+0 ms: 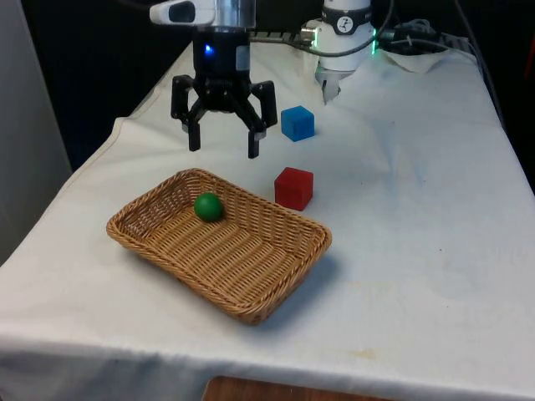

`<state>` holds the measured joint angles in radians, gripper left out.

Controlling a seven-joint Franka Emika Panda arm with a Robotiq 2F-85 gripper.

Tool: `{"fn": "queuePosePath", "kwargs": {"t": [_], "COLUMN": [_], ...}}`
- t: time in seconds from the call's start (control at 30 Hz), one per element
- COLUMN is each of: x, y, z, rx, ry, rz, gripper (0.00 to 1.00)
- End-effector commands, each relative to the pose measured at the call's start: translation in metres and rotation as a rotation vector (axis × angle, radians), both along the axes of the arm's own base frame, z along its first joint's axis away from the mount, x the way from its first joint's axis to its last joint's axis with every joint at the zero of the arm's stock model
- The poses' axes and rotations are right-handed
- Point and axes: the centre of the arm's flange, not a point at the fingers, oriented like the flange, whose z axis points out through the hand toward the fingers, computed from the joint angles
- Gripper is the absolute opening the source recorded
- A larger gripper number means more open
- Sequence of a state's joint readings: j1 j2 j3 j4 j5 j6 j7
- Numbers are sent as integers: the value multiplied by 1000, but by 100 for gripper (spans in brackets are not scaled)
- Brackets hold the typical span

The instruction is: Place all non-red objects into the basket.

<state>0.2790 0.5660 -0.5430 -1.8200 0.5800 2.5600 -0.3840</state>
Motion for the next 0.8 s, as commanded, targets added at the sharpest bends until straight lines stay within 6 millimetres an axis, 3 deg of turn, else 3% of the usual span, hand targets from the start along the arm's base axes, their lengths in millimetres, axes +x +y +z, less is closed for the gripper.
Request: {"fn": "queuePosePath", "kwargs": {"t": [0.0,0.77], "x": [-5,-45], "y": [-1,-4], "z": [6,49], "rx": [-2,38], "ry": [6,-17], "rz": [7,107], "gripper": [100,100]}}
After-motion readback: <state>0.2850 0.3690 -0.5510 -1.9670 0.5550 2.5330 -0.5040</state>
